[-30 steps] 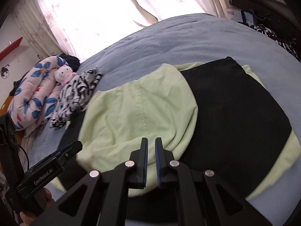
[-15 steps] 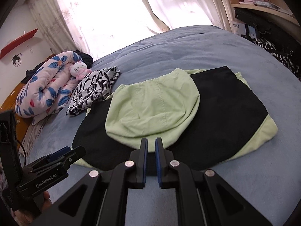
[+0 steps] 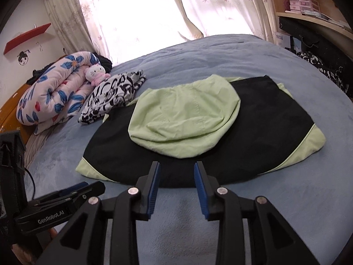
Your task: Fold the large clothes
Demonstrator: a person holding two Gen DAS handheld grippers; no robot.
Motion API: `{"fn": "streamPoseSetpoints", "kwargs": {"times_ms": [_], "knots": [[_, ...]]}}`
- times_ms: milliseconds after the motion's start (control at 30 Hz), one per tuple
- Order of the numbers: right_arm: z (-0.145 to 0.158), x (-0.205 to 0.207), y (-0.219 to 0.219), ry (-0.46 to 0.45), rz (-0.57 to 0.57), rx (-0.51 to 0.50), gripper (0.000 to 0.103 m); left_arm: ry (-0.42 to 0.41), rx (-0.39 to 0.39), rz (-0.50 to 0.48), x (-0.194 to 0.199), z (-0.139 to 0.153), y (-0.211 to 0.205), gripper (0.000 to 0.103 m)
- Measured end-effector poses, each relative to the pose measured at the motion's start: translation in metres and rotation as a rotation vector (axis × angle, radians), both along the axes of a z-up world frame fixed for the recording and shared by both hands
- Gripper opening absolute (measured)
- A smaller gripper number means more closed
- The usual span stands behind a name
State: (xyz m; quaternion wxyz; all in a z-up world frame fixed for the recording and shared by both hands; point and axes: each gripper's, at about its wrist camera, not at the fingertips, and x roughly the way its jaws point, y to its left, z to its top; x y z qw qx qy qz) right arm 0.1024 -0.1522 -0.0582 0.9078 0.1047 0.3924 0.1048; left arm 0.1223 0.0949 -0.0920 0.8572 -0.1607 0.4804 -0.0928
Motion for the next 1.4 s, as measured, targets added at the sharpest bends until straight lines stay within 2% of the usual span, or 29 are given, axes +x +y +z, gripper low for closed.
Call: {"fn": "streamPoseSetpoints", "kwargs": {"times_ms": [100,300,400,567,767,833,933,1067,1133,1233,1267,1400], "knots": [[-0.008,0.006,0.005,0.008,0.006,-0.004,0.032,0.032,-0.115,0.035,0.006,-0.022,0.017,0.058],[-0.021,0.021,0.014,0.025,0.015,-0.008,0.032,0.055,-0.275,0.140,0.023,-0.060,0.050,0.058],[-0.026,0.028,0.018,0.025,0.026,-0.010,0.032,0.040,-0.323,0.178,0.035,-0.070,0.060,0.058],[-0.030,0.039,0.022,0.005,0.029,-0.016,0.032,0.025,-0.360,0.224,0.068,-0.082,0.069,0.058],[-0.034,0.063,0.028,0.004,0.023,-0.046,0.032,-0.047,-0.341,0.287,0.121,-0.076,0.082,0.056],[-0.031,0.073,0.031,-0.004,0.022,-0.071,0.032,-0.099,-0.320,0.303,0.127,-0.075,0.084,0.030],[-0.024,0.092,0.036,-0.033,0.010,-0.114,0.032,-0.139,-0.265,0.308,0.127,-0.082,0.079,0.024],[-0.026,0.119,0.040,-0.069,-0.014,-0.166,0.031,-0.155,-0.277,0.315,0.122,-0.084,0.080,0.021],[-0.038,0.130,0.043,-0.065,-0.009,-0.190,0.025,-0.163,-0.259,0.313,0.122,-0.083,0.079,0.021],[-0.073,0.142,0.051,0.050,0.043,-0.228,0.018,-0.177,-0.227,0.310,0.116,-0.081,0.082,0.021],[-0.081,0.141,0.053,0.060,0.049,-0.240,0.018,-0.180,-0.217,0.309,0.116,-0.079,0.080,0.021],[-0.081,0.139,0.055,0.067,0.064,-0.262,0.018,-0.232,-0.082,0.304,0.110,-0.058,0.064,0.017]]}}
